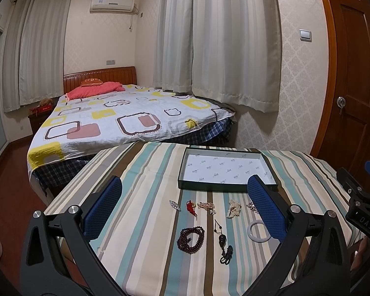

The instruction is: Organize jewelry

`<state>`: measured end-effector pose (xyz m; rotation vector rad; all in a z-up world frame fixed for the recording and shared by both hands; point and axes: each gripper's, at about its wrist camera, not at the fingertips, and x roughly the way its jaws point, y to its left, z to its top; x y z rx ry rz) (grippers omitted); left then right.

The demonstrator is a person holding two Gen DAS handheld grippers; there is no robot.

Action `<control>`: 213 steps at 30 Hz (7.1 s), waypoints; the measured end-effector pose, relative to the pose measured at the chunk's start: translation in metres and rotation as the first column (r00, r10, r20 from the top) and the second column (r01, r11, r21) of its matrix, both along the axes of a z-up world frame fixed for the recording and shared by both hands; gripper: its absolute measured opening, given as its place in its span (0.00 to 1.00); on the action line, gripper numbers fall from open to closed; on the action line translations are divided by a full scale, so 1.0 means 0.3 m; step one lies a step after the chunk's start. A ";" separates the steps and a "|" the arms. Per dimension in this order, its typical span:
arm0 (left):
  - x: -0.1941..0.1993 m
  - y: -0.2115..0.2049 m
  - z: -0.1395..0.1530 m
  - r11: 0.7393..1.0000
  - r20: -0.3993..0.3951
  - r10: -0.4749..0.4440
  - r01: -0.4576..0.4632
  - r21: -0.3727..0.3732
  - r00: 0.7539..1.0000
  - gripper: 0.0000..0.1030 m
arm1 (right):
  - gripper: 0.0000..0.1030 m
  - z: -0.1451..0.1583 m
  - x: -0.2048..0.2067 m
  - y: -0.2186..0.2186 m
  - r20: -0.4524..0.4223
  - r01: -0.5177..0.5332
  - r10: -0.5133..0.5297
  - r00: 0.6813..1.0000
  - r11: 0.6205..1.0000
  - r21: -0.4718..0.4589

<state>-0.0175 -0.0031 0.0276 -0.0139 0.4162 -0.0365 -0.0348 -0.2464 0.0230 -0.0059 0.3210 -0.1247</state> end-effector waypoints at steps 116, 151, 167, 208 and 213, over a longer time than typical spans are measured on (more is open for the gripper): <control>0.382 -0.021 -0.719 0.995 -0.331 -0.101 0.102 -0.016 0.938 0.16 | 0.21 -0.664 0.263 -0.150 -0.351 -0.053 0.106 0.930 0.986 0.158; 0.355 -0.026 -0.584 0.991 -0.210 -0.135 0.133 -0.023 0.968 0.06 | 0.21 -0.590 0.270 -0.129 -0.305 -0.063 0.114 0.946 0.983 0.173; 0.417 -0.072 -0.457 0.987 -0.122 -0.160 0.158 -0.025 0.980 0.06 | 0.21 -0.476 0.339 -0.109 -0.228 -0.100 0.142 0.963 0.978 0.184; 1.124 -0.138 -0.703 0.992 -0.408 -0.112 0.078 -0.098 0.906 0.35 | 0.40 -0.606 0.978 -0.151 -0.434 -0.088 0.163 0.886 0.978 0.189; 1.091 -0.138 -0.646 0.993 -0.358 -0.103 0.072 -0.098 0.928 0.49 | 0.42 -0.547 0.935 -0.154 -0.388 -0.088 0.163 0.907 0.975 0.205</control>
